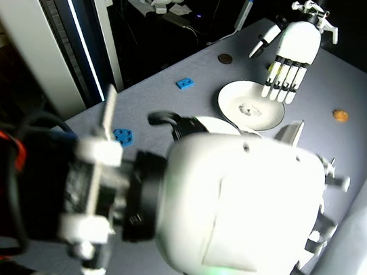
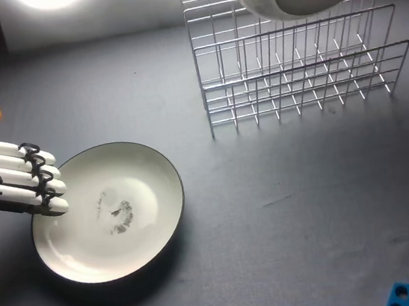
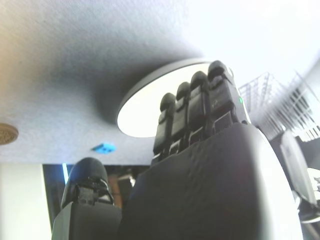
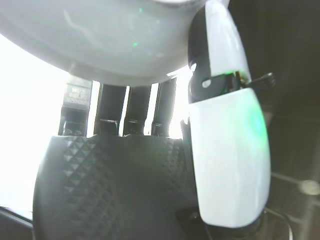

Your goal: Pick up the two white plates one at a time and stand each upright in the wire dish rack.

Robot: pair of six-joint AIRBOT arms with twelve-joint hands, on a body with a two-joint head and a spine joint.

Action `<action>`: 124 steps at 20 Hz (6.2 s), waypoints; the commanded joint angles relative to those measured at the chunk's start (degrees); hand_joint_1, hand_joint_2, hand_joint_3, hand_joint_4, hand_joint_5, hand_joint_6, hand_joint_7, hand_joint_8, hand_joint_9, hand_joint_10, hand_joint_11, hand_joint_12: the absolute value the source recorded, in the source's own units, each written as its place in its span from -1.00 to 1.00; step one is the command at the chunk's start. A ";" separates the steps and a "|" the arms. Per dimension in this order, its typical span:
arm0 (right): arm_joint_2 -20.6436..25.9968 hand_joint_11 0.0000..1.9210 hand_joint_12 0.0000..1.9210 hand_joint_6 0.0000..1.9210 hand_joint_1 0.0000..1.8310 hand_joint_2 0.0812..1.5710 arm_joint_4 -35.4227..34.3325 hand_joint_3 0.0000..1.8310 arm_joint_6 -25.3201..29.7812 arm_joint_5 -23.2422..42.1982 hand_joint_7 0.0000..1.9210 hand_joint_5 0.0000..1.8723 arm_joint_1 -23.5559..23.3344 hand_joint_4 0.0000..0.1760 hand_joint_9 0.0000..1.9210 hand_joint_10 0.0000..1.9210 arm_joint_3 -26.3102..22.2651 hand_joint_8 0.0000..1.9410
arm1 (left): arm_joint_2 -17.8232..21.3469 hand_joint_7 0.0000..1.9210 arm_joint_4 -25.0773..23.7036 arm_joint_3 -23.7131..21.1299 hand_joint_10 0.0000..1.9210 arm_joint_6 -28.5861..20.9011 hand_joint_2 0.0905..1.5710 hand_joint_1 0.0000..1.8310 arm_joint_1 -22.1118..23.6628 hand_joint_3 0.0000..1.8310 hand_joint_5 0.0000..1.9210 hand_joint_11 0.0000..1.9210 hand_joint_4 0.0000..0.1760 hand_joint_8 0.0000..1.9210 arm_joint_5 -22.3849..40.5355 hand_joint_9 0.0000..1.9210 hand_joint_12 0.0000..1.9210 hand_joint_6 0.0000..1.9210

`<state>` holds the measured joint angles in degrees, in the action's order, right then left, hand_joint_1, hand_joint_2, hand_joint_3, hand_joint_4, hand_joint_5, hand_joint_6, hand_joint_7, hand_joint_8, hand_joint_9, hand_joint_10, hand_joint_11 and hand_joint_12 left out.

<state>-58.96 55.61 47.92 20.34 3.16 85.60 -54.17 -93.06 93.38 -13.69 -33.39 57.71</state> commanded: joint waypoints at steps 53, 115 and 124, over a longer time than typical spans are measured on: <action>-8.40 -0.23 0.06 -0.12 0.36 0.32 -8.63 -1.00 10.19 7.63 0.17 0.17 11.16 -0.77 0.31 -1.00 11.76 -0.28 | -0.08 -0.77 3.42 0.71 -1.00 0.02 0.46 -1.00 -0.06 -1.00 -0.74 -1.00 -1.00 -1.00 1.33 -0.83 -0.74 -1.00; -13.10 -0.99 -1.00 -1.00 0.12 0.23 -52.09 -1.00 -123.88 3.30 -1.00 -1.00 9.91 -1.00 -1.00 -1.00 -26.48 -1.00 | -0.93 -0.85 2.83 -0.99 -1.00 -0.43 0.42 -1.00 -9.26 -1.00 -0.84 -1.00 -1.00 -1.00 0.16 -0.88 -0.84 -1.00; -23.38 -1.00 -1.00 -1.00 0.06 0.29 -55.11 -0.99 -128.90 6.30 -1.00 -1.00 14.12 -1.00 -1.00 -1.00 -20.08 -1.00 | -1.15 -0.83 2.69 -0.96 -1.00 -0.42 0.41 -1.00 -9.71 -1.00 -0.85 -1.00 -1.00 -0.99 0.16 -0.87 -0.78 -1.00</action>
<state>-82.76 0.36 -80.86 19.90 17.12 65.84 -54.65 -89.76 92.79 -13.96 -42.68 55.72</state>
